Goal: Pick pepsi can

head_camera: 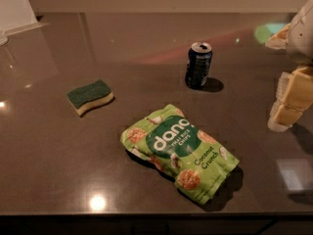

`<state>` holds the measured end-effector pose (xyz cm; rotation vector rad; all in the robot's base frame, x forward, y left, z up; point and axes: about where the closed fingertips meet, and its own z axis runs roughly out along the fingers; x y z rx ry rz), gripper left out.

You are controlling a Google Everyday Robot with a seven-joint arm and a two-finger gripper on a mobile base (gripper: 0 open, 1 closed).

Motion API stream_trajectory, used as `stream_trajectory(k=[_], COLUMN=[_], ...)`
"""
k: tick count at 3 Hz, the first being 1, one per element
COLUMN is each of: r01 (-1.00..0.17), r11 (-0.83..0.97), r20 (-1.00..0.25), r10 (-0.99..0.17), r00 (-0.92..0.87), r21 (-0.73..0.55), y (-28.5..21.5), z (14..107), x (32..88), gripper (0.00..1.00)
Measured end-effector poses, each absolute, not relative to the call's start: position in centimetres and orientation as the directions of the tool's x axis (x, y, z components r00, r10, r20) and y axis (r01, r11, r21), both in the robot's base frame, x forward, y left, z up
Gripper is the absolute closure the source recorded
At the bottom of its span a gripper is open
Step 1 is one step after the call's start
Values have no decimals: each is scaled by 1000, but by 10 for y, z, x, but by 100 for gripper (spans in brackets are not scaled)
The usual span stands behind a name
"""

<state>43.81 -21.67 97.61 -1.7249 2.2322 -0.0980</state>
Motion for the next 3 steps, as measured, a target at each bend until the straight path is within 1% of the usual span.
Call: stream_trajectory(k=[2, 3], r01=[-925, -905], r11=[283, 336], r20=[-210, -230], r10=[-949, -932], r00=[-233, -280], r21=[-254, -260], y=[-217, -220], z=[978, 975], x=[440, 460], gripper=[0, 0])
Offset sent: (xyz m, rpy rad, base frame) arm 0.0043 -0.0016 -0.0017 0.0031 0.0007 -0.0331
